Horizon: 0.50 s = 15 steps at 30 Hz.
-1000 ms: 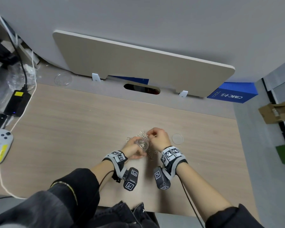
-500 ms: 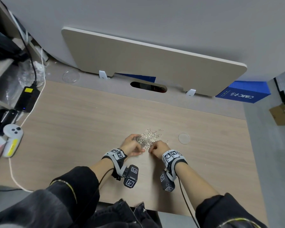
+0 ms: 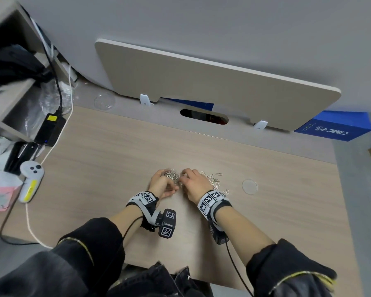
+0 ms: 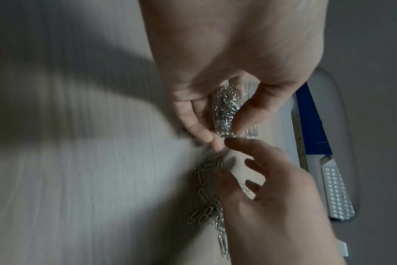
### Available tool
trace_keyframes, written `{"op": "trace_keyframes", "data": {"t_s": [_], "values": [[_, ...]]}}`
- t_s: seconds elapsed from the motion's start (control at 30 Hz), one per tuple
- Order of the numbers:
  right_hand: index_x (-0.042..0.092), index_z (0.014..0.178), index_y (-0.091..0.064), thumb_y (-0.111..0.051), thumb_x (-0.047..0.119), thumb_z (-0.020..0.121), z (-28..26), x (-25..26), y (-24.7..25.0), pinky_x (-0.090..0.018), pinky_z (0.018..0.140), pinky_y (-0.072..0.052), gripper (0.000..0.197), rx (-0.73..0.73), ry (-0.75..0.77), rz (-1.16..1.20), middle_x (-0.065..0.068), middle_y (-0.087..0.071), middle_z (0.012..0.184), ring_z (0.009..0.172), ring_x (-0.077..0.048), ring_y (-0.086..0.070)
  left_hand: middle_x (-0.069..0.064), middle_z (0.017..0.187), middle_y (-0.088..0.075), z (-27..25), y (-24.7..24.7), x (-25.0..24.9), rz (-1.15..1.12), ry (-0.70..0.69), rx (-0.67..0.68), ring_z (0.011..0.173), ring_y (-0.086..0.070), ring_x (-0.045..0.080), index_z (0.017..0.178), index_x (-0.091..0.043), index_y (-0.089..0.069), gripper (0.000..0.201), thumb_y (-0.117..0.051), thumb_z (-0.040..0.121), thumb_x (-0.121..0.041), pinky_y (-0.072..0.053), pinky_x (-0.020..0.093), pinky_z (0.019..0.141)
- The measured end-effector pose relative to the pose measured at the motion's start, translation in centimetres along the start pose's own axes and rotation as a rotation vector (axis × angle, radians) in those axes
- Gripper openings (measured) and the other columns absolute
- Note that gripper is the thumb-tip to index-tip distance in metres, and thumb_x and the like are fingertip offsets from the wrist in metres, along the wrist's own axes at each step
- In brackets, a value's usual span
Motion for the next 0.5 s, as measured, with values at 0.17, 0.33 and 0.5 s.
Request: {"op": "trace_keyframes", "data": {"t_s": [0.17,0.33,0.5], "values": [[0.008,0.115,-0.057,-0.055,0.009,0.081,0.6,0.4,-1.6,-0.041,0.081,-0.046,0.034,0.034,0.049,-0.049,-0.013,-0.049,0.123,0.11,-0.034,-0.047,0.015,0.095,-0.066,0.3,1.6,0.1,-0.009,0.018,-0.028,0.072,-0.069,0.03,0.108,-0.024,-0.055,0.059,-0.046,0.063,0.013,-0.053,0.027,0.061],[0.001,0.095,-0.061,-0.058,0.004,0.078,-0.9,-1.6,-1.6,-0.04,0.063,-0.049,0.017,-0.021,0.043,-0.099,-0.017,-0.057,0.101,0.093,-0.036,-0.055,0.013,0.095,-0.065,0.3,1.1,0.2,-0.005,0.029,-0.014,0.07,-0.069,0.028,0.116,-0.022,-0.053,0.062,-0.045,0.064,0.012,-0.052,0.025,0.056],[0.007,0.076,-0.061,-0.073,0.004,0.057,-2.1,-2.4,-0.3,-0.028,0.046,-0.042,0.023,-0.101,0.033,-0.123,-0.01,-0.058,0.08,0.072,-0.03,-0.059,0.014,0.095,-0.066,0.5,0.2,0.3,0.004,0.03,0.003,0.071,-0.069,0.028,0.115,-0.022,-0.054,0.063,-0.046,0.063,0.012,-0.051,0.024,0.054]]}}
Point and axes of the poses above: each hand's wrist, its own z-axis towards the middle knuckle, its own y-axis out of the back of the hand, x = y × z, the point moved 7 cm from there along z, towards the middle knuckle
